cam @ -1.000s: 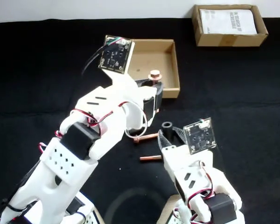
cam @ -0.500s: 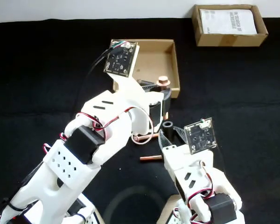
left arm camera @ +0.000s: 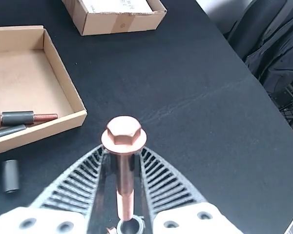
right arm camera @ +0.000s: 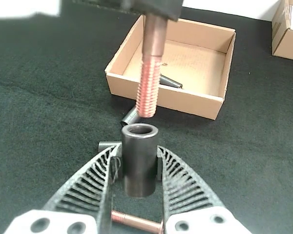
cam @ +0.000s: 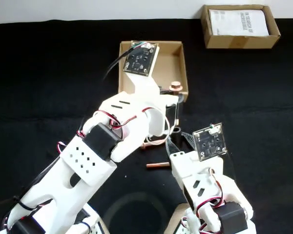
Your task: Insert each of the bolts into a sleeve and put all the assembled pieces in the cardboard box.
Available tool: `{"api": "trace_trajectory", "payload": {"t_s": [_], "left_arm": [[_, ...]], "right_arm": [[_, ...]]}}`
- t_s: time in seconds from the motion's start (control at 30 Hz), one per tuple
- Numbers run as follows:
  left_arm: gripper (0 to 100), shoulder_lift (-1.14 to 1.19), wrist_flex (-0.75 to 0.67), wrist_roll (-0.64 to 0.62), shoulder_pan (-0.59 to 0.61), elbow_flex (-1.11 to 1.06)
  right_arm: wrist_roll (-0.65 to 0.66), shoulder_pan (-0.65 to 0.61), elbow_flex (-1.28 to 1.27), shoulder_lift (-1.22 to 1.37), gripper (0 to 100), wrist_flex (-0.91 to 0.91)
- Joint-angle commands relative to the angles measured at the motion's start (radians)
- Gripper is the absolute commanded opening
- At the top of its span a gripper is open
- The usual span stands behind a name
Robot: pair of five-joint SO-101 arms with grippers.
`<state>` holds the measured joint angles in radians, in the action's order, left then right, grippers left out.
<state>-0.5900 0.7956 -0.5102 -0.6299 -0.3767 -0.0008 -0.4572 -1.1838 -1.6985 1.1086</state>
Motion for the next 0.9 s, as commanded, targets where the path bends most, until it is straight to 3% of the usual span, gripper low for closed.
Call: {"api": "trace_trajectory", "payload": {"t_s": [0.0,0.63,0.87], "left_arm": [[1,-0.004,-0.020,-0.009,-0.030,-0.004],[1,-0.005,0.026,-0.060,-0.067,-0.064],[1,-0.005,0.025,-0.043,-0.007,0.008]], "right_arm": [[0.002,0.012,-0.001,-0.002,0.8,-0.022],[0.008,0.088,-0.002,-0.001,0.8,-0.050],[0.008,0.088,-0.019,-0.001,0.8,-0.044]]}}
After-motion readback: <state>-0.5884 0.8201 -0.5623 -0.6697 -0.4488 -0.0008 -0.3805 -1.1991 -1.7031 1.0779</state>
